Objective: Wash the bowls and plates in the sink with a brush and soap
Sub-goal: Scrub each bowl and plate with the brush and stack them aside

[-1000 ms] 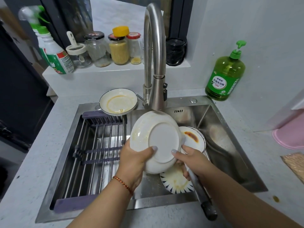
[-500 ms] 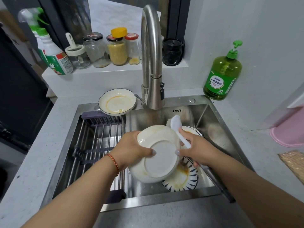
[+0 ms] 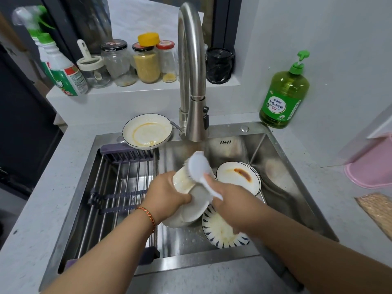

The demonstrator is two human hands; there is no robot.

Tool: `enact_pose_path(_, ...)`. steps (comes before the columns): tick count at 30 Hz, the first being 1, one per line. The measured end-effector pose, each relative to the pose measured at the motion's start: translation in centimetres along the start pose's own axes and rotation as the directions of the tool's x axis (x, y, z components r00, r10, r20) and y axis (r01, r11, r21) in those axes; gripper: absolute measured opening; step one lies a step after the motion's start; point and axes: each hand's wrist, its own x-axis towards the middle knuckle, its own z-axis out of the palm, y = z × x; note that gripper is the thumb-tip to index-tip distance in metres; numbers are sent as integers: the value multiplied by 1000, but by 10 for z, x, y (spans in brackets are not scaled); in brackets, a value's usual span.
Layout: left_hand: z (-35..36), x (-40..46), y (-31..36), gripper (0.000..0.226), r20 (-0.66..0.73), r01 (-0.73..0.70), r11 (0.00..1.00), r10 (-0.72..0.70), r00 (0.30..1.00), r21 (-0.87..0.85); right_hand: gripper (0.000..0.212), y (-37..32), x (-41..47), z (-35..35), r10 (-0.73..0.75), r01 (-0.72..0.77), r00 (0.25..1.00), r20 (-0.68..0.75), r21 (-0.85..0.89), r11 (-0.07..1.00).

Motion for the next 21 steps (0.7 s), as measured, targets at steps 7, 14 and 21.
enact_pose_path(7,-4,2,-5,38,-36,11,1000,-12,999,-28,59,3,4,-5,75,-76,997,9,37,996)
enact_pose_path(14,-1,5,-7,33,5,-37,997,37,999,71,60,-7,-1,-7,18,-13,999,42,-113,994)
enact_pose_path(21,-3,-2,-10,40,-125,50,925,-104,987,-377,52,39,22,5,202,-178,979,-4,457,871)
